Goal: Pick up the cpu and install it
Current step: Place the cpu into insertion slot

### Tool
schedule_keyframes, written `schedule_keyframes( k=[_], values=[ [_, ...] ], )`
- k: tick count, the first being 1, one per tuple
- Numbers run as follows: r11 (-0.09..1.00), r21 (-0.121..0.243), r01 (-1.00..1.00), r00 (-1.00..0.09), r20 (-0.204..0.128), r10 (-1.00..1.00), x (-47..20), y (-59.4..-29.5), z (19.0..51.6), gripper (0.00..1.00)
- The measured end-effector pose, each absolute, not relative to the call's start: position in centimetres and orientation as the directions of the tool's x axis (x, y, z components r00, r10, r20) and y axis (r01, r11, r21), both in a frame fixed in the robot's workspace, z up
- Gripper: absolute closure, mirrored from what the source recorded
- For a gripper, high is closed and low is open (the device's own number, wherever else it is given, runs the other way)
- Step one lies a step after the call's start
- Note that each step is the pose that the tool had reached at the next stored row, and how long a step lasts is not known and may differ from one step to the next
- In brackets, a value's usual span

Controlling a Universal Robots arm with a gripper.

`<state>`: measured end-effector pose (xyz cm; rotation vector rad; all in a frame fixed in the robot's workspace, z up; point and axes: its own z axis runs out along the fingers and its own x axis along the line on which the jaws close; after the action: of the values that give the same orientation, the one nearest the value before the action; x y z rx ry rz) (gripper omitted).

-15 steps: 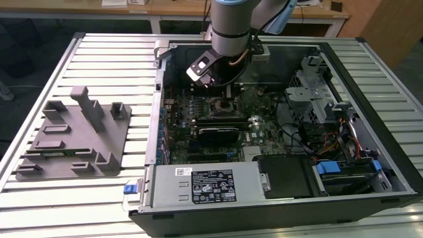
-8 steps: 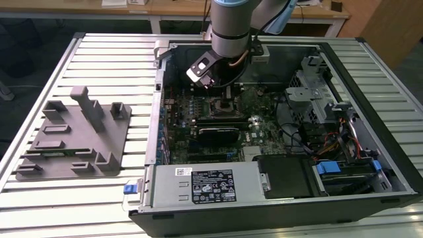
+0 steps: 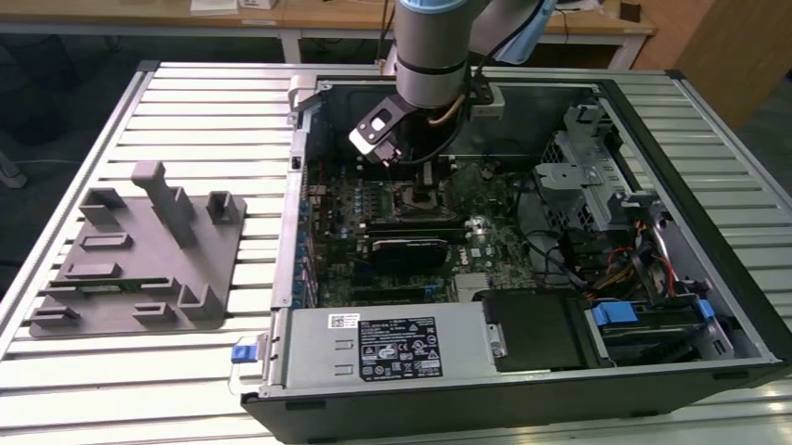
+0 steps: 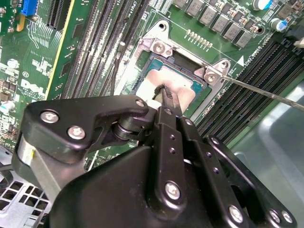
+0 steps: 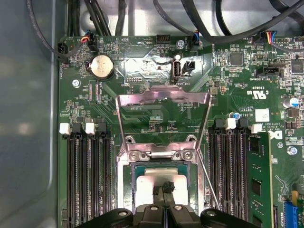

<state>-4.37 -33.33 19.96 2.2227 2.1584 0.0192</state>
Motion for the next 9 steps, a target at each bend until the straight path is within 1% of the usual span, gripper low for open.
schedule_keyframes(
  k=[9],
  values=[
    [-0.029,0.039,0.999,0.030,-0.022,0.999,-4.37,-33.34,19.80,0.89]
  ],
)
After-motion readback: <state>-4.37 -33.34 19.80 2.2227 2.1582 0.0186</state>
